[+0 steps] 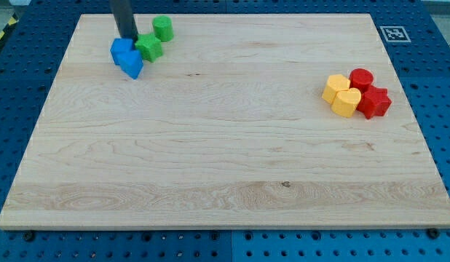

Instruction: Separate the blue blocks from the green blocks

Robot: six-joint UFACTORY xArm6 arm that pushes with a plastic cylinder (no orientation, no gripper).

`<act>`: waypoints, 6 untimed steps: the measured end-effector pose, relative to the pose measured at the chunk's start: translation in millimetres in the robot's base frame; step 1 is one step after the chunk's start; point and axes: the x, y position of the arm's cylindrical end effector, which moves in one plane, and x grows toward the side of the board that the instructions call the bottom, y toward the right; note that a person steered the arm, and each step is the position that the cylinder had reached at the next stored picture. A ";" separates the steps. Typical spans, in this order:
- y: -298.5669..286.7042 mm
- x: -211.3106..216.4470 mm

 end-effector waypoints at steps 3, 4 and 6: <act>-38.3 30.5; 10.5 70.5; 8.0 36.4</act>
